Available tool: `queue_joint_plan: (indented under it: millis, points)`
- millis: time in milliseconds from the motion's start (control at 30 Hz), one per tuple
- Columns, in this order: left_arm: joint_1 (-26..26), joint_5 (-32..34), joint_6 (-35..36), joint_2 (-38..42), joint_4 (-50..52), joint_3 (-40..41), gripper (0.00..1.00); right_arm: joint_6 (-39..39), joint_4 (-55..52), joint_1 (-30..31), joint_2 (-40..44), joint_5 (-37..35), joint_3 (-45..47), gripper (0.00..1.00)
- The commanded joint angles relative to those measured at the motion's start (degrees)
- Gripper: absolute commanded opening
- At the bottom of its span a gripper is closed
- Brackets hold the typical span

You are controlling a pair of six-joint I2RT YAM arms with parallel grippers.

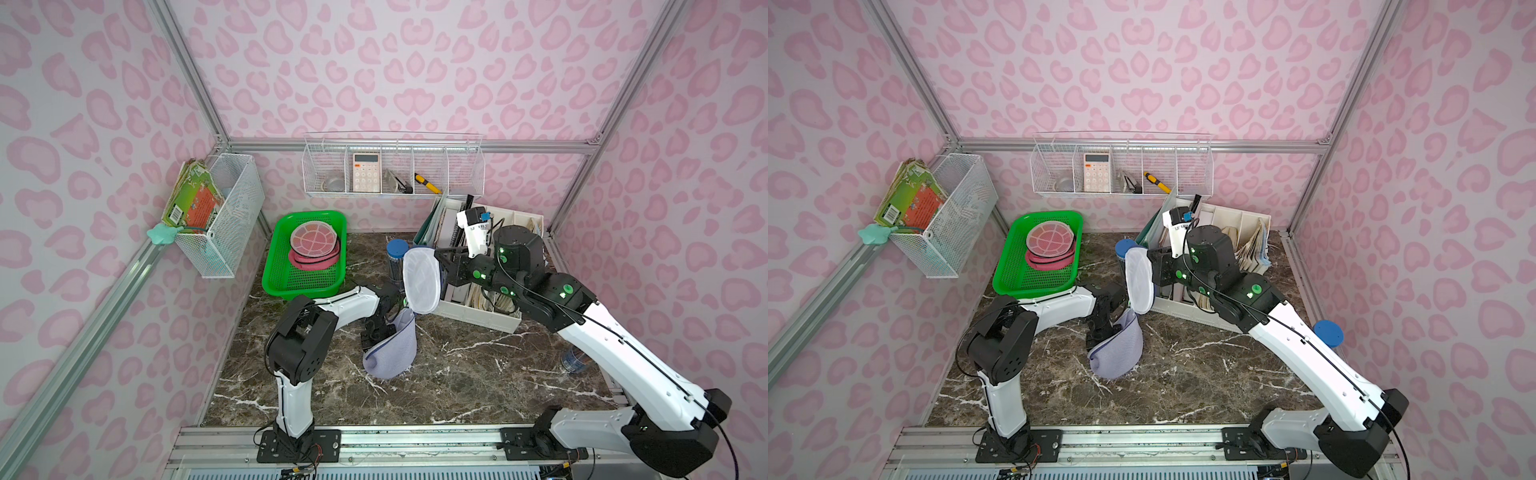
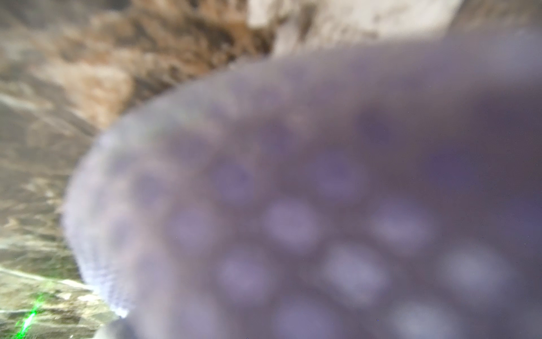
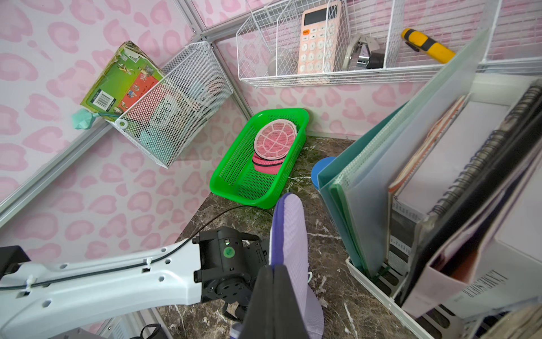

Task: Turn the laundry bag inside out
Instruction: Turn over the laundry bag at the center of the board.

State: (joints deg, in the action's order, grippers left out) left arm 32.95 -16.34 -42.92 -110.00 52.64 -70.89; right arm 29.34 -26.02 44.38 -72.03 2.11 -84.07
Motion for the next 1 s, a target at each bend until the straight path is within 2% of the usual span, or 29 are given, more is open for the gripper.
queue_joint_plan:
  millis: [0, 167, 367, 500, 700, 833, 967]
  points:
    - [-0.2, 4.4, -0.1, 2.0, 1.3, -0.5, 0.00, -0.2, 4.8, -0.3, 2.3, -0.3, 4.3, 0.00]
    - [-1.9, 3.6, -0.5, 6.5, 4.2, -1.8, 0.00, -0.5, 5.6, -0.2, 6.6, -1.7, 13.0, 0.00]
    - [-6.6, -4.4, -3.6, 12.7, 2.5, -0.9, 0.00, -3.2, 4.2, 2.5, 8.0, -5.0, 16.8, 0.00]
    - [-8.4, -15.0, -8.6, 15.1, -4.9, -0.9, 0.10, -3.9, 4.7, 5.1, 7.2, -7.0, 17.3, 0.00]
    - [-8.7, -24.4, -20.0, 15.4, -17.7, -0.3, 0.26, -3.4, 6.2, 6.2, 7.3, -6.8, 18.1, 0.00]
    - [-9.0, -28.0, -28.3, 14.4, -29.2, 2.9, 0.35, -3.3, 6.6, 7.4, 7.5, -6.8, 18.4, 0.00]
    - [-9.1, -28.7, -34.1, 12.9, -37.0, 4.0, 0.38, -3.1, 6.9, 8.5, 7.7, -7.0, 18.7, 0.00]
